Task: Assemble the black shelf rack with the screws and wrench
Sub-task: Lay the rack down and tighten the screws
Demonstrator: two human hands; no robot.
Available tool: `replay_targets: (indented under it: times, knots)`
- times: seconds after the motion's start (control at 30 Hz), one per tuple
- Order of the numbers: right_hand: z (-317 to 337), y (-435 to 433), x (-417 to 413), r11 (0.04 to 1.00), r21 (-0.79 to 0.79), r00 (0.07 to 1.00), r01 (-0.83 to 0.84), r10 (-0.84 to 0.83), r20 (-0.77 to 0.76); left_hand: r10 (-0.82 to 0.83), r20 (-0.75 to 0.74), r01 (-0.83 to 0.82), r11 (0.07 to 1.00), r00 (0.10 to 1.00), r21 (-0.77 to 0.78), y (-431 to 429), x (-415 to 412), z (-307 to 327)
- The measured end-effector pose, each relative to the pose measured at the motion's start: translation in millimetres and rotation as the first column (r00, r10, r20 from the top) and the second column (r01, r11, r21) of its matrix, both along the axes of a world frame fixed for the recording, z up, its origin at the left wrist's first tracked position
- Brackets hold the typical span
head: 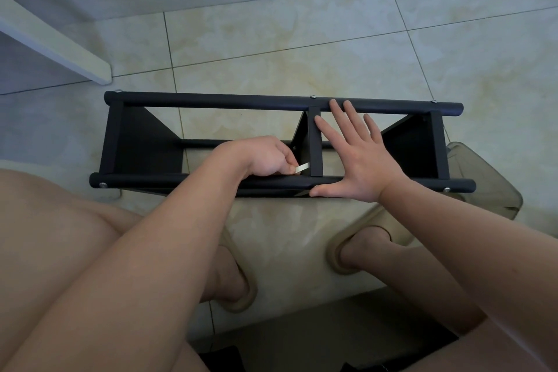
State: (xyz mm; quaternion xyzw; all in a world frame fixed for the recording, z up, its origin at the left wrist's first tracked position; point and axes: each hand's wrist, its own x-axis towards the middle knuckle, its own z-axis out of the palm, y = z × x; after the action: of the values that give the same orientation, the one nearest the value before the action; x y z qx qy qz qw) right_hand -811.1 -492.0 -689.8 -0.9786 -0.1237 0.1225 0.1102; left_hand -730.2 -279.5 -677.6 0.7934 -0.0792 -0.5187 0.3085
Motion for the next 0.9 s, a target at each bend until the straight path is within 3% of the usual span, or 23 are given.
replay_targets:
  times: [0.13, 0.23, 0.37, 0.47, 0.57, 0.9]
  knots:
    - [1, -1, 2, 1.0, -0.005, 0.999, -0.005, 0.004, -0.053, -0.164, 0.131, 0.134, 0.969, 0.978, 0.208, -5, 0, 14]
    - [6, -4, 7, 1.0, -0.009, 0.99, -0.022, 0.02, -0.141, -0.218, 0.229, 0.133, 0.931, 0.949, 0.339, -5, 13, 30]
    - [29, -19, 30, 0.995, 0.075, 0.982, 0.059, -0.044, -0.185, -0.218, 0.485, 0.058, 0.944, 0.847, 0.323, -11, 44, 58]
    - [46, -35, 50, 0.998, -0.036, 0.978, 0.058, -0.065, -0.199, -0.227, 0.613, 0.036, 0.951, 0.757, 0.307, -17, 61, 69]
    - [57, -48, 68, 0.983, -0.169, 0.942, 0.067, -0.118, -0.316, -0.271, 0.562, 0.095, 0.942, 0.782, 0.322, -22, 79, 70]
    - [54, -62, 108, 0.973, -0.214, 0.9, 0.087, -0.169, -0.402, -0.268, 0.363, 0.123, 0.919, 0.893, 0.375, -35, 112, 39]
